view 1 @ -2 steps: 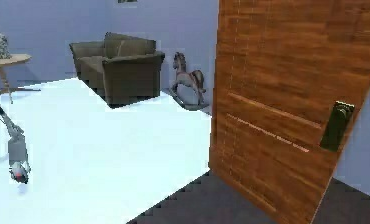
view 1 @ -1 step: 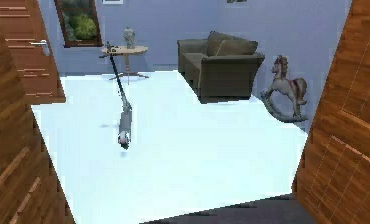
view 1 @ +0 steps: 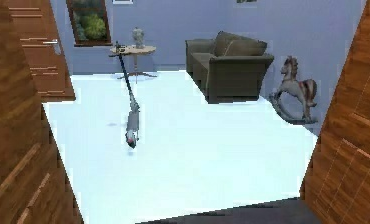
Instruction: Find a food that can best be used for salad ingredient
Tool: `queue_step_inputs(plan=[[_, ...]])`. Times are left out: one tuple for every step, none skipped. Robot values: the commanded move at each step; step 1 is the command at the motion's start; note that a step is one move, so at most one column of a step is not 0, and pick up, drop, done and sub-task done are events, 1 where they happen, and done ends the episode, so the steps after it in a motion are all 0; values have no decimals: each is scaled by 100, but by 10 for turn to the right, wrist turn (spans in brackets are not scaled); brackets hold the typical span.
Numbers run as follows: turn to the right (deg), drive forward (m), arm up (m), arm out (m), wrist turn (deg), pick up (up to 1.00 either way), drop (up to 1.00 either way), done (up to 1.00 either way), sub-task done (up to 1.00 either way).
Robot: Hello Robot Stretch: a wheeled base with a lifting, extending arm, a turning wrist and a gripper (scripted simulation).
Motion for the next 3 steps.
queue_step_inputs(plan=[[450,0,0,0,0,0,0,0,0],[450,0,0,0,0,0,0,0,0],[330,0,0,0,0,0,0,0,0]])
